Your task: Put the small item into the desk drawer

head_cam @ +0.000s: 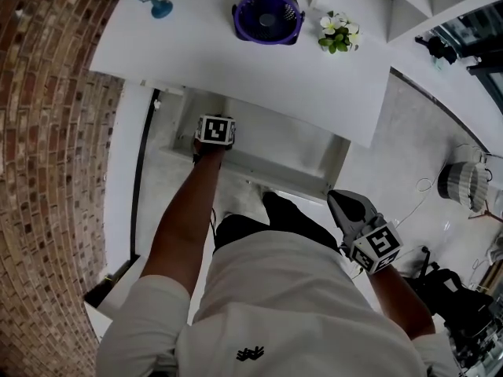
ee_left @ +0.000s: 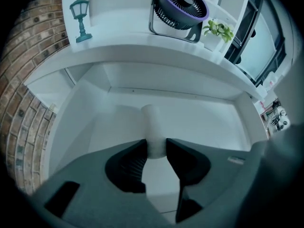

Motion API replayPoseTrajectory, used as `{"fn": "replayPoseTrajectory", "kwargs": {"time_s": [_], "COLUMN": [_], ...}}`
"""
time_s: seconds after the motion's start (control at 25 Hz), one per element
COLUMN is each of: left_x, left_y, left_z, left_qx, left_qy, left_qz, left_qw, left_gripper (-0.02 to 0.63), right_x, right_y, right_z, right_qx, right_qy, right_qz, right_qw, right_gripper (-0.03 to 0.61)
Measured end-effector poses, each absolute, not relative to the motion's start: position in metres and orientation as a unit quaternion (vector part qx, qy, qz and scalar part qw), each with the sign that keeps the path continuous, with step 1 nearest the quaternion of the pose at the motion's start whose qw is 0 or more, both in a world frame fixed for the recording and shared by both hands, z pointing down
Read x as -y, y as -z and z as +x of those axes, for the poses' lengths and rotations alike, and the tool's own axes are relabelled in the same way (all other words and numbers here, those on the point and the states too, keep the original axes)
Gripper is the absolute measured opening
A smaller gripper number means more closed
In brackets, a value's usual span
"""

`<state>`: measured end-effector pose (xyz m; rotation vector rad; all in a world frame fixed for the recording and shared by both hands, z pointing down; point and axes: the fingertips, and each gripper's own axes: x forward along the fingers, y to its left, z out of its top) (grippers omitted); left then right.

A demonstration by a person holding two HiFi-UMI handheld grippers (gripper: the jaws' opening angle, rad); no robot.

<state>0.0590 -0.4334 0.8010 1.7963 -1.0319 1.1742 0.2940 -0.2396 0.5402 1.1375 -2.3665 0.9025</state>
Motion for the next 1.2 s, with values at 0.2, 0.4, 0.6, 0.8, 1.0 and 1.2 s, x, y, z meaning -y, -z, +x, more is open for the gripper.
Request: {"fn": "replayPoseTrajectory", "kwargs": {"time_s": [0.2, 0.4, 0.6, 0.8, 1.0, 1.2], "left_x": [0.440, 0.437, 0.426, 0.408, 0.386, 0.361], "left_y": [-0.799, -0.778, -0.750, -0.723, -0.698, -0.681], "left_z": [0.055, 0.051, 0.046, 0.040, 0.030, 0.019], "left_qx": [0.415, 0.422, 0.427, 0.431, 0.436, 0.438], "left_qy": [-0.458, -0.444, -0.421, -0.398, -0.379, -0.353], "left_qz": [0.702, 0.708, 0.719, 0.732, 0.741, 0.750], "left_qw": [0.354, 0.352, 0.350, 0.348, 0.343, 0.348], "left_gripper": [0.151, 0.152, 0.152, 0.152, 0.152, 0.152], "right_x": [0.234, 0.241, 0.243, 0.241, 0.237, 0.234], "right_y": [-0.546, -0.543, -0.539, -0.533, -0.527, -0.522], "right_z": [0.297, 0.285, 0.267, 0.247, 0.224, 0.201], "right_qx": [0.837, 0.849, 0.864, 0.879, 0.893, 0.902], "right_qy": [-0.325, -0.316, -0.306, -0.294, -0.281, -0.269], "right_qz": [0.401, 0.385, 0.359, 0.333, 0.306, 0.289], "right_qw": [0.182, 0.177, 0.173, 0.174, 0.175, 0.174], "right_gripper": [0.014, 0.014, 0.014, 0.014, 0.014, 0.014]}}
